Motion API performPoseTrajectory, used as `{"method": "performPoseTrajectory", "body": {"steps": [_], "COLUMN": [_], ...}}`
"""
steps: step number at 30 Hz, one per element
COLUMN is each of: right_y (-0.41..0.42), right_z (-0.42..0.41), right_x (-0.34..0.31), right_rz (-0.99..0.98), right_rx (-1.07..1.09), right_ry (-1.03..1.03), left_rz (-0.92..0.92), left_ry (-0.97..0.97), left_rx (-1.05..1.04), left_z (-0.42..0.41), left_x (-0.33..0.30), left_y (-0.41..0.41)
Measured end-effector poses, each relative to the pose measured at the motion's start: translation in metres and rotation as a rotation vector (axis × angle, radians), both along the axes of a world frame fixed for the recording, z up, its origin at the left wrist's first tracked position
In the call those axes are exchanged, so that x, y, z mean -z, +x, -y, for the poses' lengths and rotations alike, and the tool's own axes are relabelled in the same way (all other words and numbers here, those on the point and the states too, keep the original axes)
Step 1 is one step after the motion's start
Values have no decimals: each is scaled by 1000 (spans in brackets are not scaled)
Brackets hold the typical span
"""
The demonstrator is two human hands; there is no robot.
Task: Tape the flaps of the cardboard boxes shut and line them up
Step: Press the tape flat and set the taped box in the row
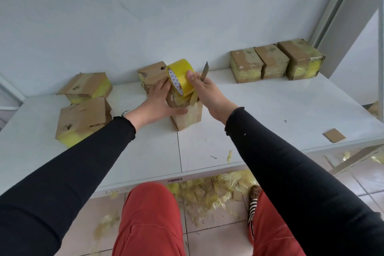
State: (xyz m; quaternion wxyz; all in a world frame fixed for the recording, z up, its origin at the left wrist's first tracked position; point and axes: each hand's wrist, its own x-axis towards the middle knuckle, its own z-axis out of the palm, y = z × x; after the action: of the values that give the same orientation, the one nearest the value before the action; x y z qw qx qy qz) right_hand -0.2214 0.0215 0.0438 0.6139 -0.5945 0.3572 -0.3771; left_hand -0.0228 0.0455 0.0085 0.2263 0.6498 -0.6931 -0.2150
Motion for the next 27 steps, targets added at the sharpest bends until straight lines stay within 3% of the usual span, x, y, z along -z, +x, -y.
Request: {"method": "performPoseTrajectory", "body": {"steps": [3, 7, 9, 11, 15, 19, 21, 24, 27], "right_y": [4, -5, -13, -20, -32, -21, -18, -29, -41], "right_z": [-4, -19, -35, -51, -65, -58, -57, -69, -85], "right_x": [-2, -2, 5, 23, 64, 70, 65, 59, 66], "right_rz": [-78, -21, -41, -203, -359, -414, -393, -252, -170], "right_rx": [16, 85, 109, 104, 128, 117, 115, 139, 54], "right_ry": [-65, -84, -102, -130, -15, -8, 32, 28, 7], "left_rz": [92, 166, 125, 120, 121, 361, 371, 149, 265], "left_ry": [-115, -134, -96, -68, 34, 150, 165, 194, 213], "left_rx": [-35, -5, -21, -3, 63, 95, 108, 157, 230], "left_z": [3, 14, 17, 19, 22, 27, 29, 35, 39], "left_x": [6, 8, 7, 7, 6, 0, -7, -8, -6], "left_y": [3, 4, 13, 21, 22, 22, 21, 22, 13]}}
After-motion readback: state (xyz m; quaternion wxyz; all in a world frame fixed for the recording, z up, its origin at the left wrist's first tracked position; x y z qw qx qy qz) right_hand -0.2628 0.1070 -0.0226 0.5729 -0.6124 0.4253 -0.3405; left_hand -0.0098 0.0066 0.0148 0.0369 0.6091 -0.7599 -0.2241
